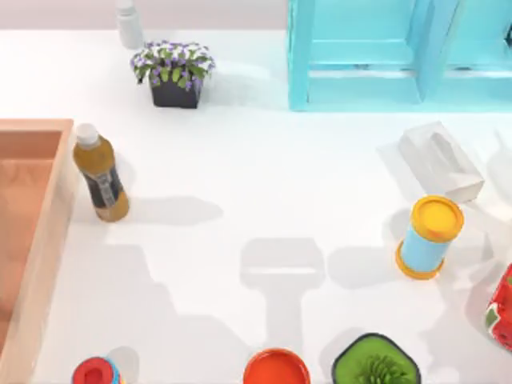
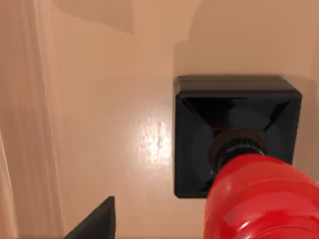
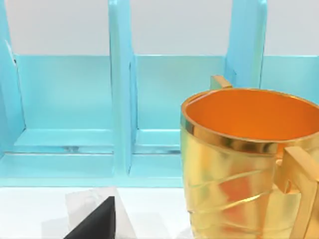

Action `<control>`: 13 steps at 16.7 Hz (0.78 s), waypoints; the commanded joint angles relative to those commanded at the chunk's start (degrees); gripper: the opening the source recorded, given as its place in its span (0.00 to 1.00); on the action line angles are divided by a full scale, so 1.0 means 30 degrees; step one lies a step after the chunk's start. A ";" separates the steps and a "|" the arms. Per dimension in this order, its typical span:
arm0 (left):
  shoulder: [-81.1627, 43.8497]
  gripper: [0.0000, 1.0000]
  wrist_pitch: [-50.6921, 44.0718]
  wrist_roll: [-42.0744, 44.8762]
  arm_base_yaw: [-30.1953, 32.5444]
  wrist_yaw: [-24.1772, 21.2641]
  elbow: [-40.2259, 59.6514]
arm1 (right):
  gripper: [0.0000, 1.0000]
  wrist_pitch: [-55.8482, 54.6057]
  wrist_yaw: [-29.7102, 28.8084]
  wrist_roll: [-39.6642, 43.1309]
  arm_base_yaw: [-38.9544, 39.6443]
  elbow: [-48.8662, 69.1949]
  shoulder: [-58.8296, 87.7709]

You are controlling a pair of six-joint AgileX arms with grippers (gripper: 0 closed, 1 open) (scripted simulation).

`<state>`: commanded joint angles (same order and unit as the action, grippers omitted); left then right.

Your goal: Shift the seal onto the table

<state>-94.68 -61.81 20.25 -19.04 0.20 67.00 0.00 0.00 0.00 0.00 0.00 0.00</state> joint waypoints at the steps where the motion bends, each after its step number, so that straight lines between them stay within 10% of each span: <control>1: -0.0206 1.00 0.1021 0.0022 -0.0019 0.0000 -0.0733 | 1.00 0.0000 0.0000 0.0000 0.0000 0.0000 0.0000; 9: -0.0796 1.00 0.3237 0.0102 -0.0091 -0.0001 -0.2607 | 1.00 0.0000 0.0000 0.0000 0.0000 0.0000 0.0000; 13: -0.0796 0.70 0.3237 0.0102 -0.0091 -0.0001 -0.2607 | 1.00 0.0000 0.0000 0.0000 0.0000 0.0000 0.0000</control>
<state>-97.07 -52.10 20.55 -19.31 0.20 59.18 0.00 0.00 0.00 0.00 0.00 0.00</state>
